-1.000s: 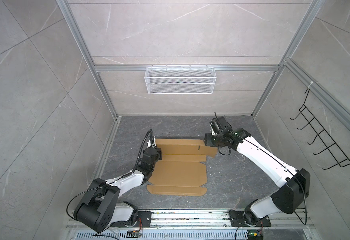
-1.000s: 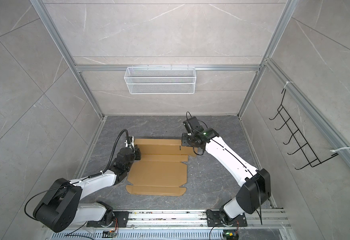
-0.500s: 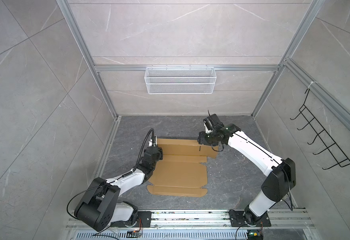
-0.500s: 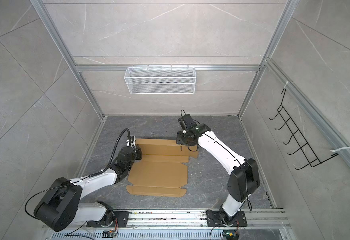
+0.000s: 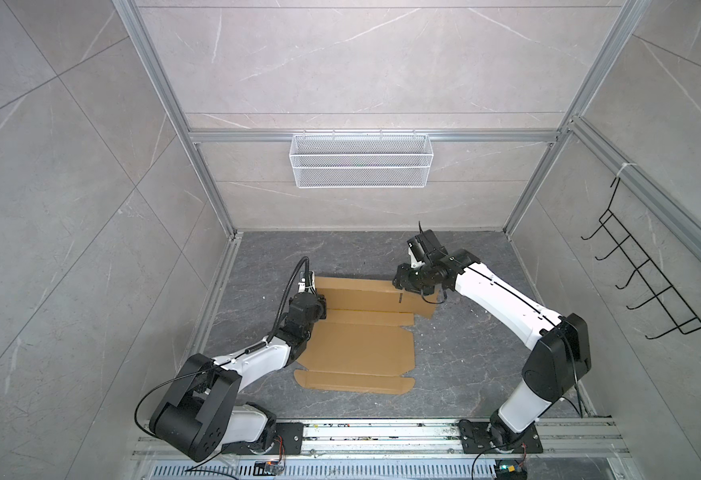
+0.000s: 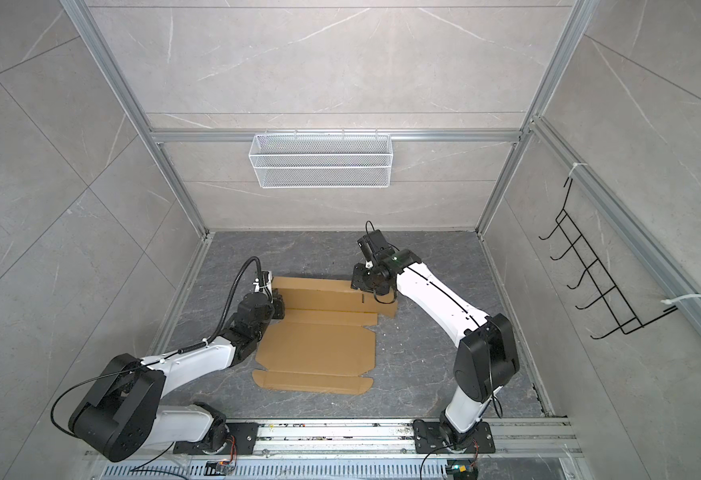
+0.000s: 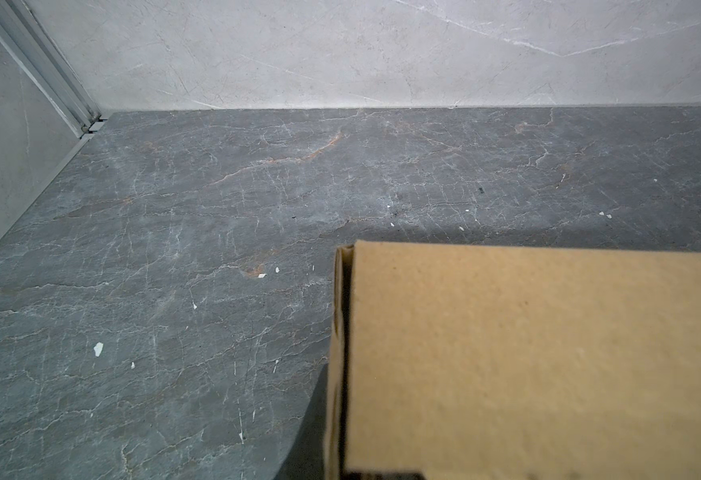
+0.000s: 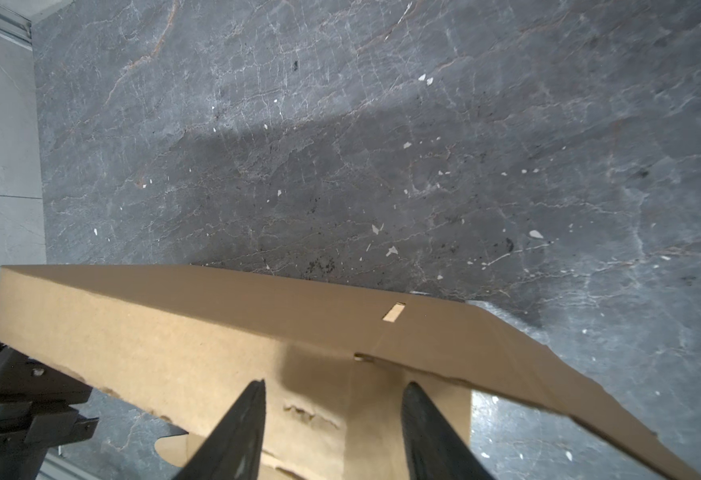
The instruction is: Fold the paper box
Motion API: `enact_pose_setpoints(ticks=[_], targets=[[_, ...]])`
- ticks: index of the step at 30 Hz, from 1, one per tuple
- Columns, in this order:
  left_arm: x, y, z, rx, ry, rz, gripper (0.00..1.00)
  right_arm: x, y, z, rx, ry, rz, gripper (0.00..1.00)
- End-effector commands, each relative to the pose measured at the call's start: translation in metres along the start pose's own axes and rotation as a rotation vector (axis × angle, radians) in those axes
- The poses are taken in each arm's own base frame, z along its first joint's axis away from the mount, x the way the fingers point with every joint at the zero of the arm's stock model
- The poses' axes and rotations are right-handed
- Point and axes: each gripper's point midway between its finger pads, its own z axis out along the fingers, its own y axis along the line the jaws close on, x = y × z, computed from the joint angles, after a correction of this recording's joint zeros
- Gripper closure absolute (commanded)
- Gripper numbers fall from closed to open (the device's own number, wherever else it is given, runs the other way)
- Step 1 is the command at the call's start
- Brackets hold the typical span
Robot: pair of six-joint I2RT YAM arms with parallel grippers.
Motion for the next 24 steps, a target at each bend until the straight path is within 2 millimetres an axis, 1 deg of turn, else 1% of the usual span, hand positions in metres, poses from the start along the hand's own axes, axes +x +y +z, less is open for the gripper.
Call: enact_pose_setpoints(ticks=[1,4,11,16,18,24], targets=[[-0.013,-0.005,0.001,0.014,-0.033,-0.027,0.90,0.006,0.000,0.009,-0.014,0.024,0.037,0.45],[-0.013,-0.006,0.002,0.017,-0.034,-0.033,0.90,0.010,0.002,0.015,-0.033,0.041,0.057,0.47],[-0.014,-0.008,0.001,0.021,-0.035,-0.031,0.90,0.016,0.004,0.024,-0.072,0.052,0.093,0.59],[-0.014,-0.009,0.002,0.022,-0.032,-0.033,0.90,0.018,0.013,0.026,-0.135,0.052,0.117,0.71],[-0.013,-0.009,0.002,0.023,-0.030,-0.034,0.90,0.018,0.015,0.026,-0.154,0.048,0.125,0.74],[-0.013,-0.009,0.000,0.020,-0.033,-0.034,0.90,0.018,0.013,0.026,-0.151,0.050,0.126,0.78]])
